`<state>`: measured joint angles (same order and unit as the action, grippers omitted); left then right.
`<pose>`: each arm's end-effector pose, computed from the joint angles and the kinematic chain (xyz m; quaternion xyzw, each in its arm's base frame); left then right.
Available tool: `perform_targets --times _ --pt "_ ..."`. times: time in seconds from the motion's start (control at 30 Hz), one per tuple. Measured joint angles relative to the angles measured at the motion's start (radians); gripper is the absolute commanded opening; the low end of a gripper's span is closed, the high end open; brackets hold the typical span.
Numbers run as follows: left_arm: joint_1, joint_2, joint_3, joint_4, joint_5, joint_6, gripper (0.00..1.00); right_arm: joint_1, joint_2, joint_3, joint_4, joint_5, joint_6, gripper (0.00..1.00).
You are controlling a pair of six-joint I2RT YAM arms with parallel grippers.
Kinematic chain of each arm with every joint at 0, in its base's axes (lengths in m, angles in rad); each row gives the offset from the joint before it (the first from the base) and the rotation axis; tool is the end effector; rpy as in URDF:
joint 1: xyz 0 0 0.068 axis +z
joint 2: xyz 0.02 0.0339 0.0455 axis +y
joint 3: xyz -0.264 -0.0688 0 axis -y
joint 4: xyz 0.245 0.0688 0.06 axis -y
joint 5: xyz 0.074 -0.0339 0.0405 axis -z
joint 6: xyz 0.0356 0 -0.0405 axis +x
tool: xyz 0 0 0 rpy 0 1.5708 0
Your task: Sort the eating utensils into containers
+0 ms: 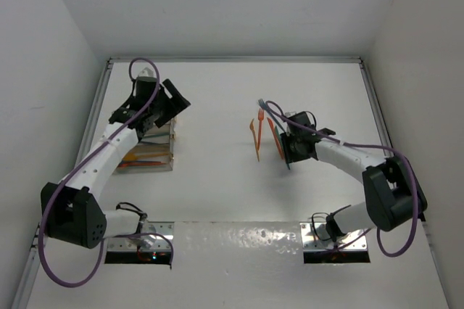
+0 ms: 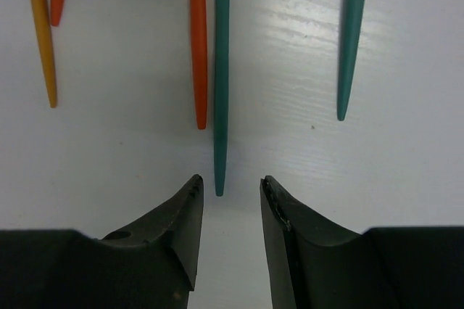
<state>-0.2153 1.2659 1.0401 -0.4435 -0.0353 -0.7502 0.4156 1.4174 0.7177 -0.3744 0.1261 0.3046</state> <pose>0.2727 -0.0584 0.3010 -0.2453 0.8660 -0.1881 0.3932 0.2377 0.1000 0.1664 -0.0382 0.9668 0.0293 0.2511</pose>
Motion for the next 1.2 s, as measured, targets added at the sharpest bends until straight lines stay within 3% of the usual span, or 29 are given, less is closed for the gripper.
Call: perform_targets --times 0.27,0.4,0.5,0.53,0.63,0.9,1.2 --pt "-0.035 0.0 0.0 -0.006 0.065 0.091 0.72 -0.001 0.113 -0.008 0.001 -0.036 -0.024 0.36" --pt "-0.041 0.0 0.0 -0.006 0.085 0.11 0.72 -0.001 0.146 0.002 0.016 -0.052 -0.026 0.3" --pt "-0.042 0.0 0.0 -0.005 0.101 0.122 0.72 -0.002 0.167 0.019 0.025 -0.054 -0.025 0.18" --pt "-0.043 0.0 0.0 -0.005 0.105 0.126 0.72 -0.001 0.174 0.026 0.035 -0.051 -0.025 0.09" --pt "-0.049 0.0 0.0 0.0 0.119 0.134 0.72 -0.002 0.179 0.028 0.052 -0.039 -0.026 0.0" --pt "-0.109 0.0 0.0 0.043 0.182 0.148 0.72 -0.001 0.15 0.027 0.029 0.032 -0.044 0.0" --pt "-0.263 0.046 0.0 0.195 0.286 0.103 0.75 0.07 -0.107 0.081 -0.023 -0.002 -0.047 0.0"
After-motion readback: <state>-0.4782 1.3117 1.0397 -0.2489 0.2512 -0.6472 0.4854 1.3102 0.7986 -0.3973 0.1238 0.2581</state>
